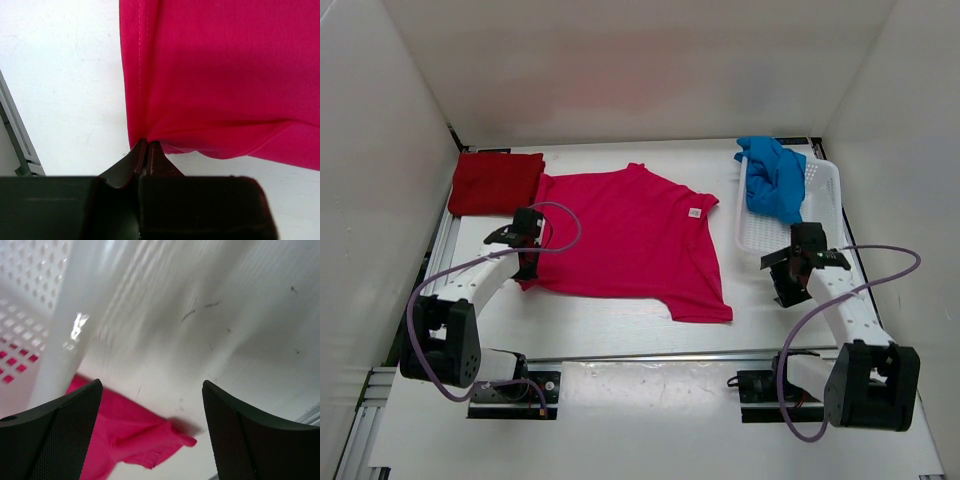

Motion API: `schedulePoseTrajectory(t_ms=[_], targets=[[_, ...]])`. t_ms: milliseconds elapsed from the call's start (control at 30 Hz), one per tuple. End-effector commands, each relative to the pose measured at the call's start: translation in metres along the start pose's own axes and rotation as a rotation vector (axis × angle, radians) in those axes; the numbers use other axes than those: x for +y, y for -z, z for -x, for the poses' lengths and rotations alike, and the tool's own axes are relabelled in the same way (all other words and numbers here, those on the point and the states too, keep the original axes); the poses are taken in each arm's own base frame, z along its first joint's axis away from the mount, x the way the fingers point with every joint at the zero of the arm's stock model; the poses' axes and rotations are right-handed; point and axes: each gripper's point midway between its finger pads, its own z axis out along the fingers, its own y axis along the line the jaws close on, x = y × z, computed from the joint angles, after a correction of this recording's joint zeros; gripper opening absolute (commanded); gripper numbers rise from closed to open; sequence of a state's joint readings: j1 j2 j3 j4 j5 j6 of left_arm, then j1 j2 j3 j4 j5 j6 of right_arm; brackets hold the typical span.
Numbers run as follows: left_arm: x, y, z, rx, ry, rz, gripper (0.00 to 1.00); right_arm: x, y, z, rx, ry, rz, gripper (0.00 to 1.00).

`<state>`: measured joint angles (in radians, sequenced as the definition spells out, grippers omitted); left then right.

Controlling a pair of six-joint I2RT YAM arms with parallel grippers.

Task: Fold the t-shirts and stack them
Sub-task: Flatten out the tshirt

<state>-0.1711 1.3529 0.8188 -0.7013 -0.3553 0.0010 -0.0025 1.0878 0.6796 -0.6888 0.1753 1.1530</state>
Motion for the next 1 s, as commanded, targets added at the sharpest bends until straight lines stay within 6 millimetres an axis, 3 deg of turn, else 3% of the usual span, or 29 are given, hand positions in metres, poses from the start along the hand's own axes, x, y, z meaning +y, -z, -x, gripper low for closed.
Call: schedulePoseTrajectory(t_ms=[0, 100, 200, 233, 300, 367, 400, 433, 500, 533, 600, 667, 733, 833, 867, 933, 967], targets=[[-0.002, -0.001, -0.006, 0.008, 0.002, -0.016, 0.1, 0.042, 0.015, 0.037, -0.106, -0.033, 0.102, 0.84], [-0.003, -0.002, -0.014, 0.019, -0.002, -0.016, 0.1, 0.041, 0.02, 0.038, -0.11, 0.0, 0.105, 0.82], [-0.004, -0.005, -0.016, 0.034, 0.002, -0.024, 0.1, 0.023, 0.015, 0.048, -0.139, -0.054, 0.079, 0.82], [-0.004, -0.005, -0.016, 0.034, 0.002, -0.024, 0.1, 0.024, 0.012, 0.064, -0.173, -0.079, 0.091, 0.82], [-0.005, -0.008, -0.016, 0.048, -0.003, -0.024, 0.1, 0.021, 0.005, 0.074, -0.173, -0.072, 0.064, 0.82], [-0.005, -0.008, -0.012, 0.045, -0.002, -0.024, 0.1, 0.031, -0.005, 0.091, -0.151, -0.056, 0.036, 0.83], [-0.004, -0.008, -0.007, 0.04, 0.0, -0.024, 0.1, 0.031, -0.02, 0.093, -0.113, -0.04, -0.007, 0.84], [-0.004, -0.006, -0.002, 0.028, 0.004, -0.024, 0.1, 0.05, -0.016, 0.109, -0.128, -0.023, 0.026, 0.84], [-0.003, -0.005, 0.002, 0.018, 0.007, -0.024, 0.1, 0.06, -0.033, 0.116, -0.099, 0.043, -0.002, 0.84], [-0.004, -0.006, 0.001, 0.027, 0.004, -0.024, 0.1, 0.075, -0.029, 0.127, -0.113, 0.052, 0.016, 0.84], [-0.004, -0.006, 0.001, 0.027, 0.004, -0.024, 0.1, 0.082, -0.033, 0.135, -0.122, 0.064, 0.011, 0.84], [-0.004, -0.006, 0.001, 0.027, 0.004, -0.024, 0.1, 0.093, -0.025, 0.147, -0.16, 0.085, 0.034, 0.84], [-0.003, -0.005, 0.003, 0.018, 0.007, -0.024, 0.1, 0.104, -0.013, 0.142, -0.175, 0.166, 0.07, 0.84], [-0.003, -0.004, -0.002, 0.027, 0.004, -0.024, 0.1, 0.096, 0.006, 0.105, -0.164, 0.304, 0.065, 0.84], [-0.003, -0.004, -0.002, 0.027, 0.004, -0.024, 0.1, 0.087, 0.013, 0.076, -0.149, 0.379, 0.075, 0.84], [-0.003, -0.004, -0.002, 0.027, 0.004, -0.024, 0.1, 0.072, 0.015, 0.046, -0.125, 0.47, 0.085, 0.84], [-0.003, -0.004, -0.002, 0.027, 0.004, -0.024, 0.1, 0.056, 0.016, 0.014, -0.089, 0.547, 0.101, 0.84]])
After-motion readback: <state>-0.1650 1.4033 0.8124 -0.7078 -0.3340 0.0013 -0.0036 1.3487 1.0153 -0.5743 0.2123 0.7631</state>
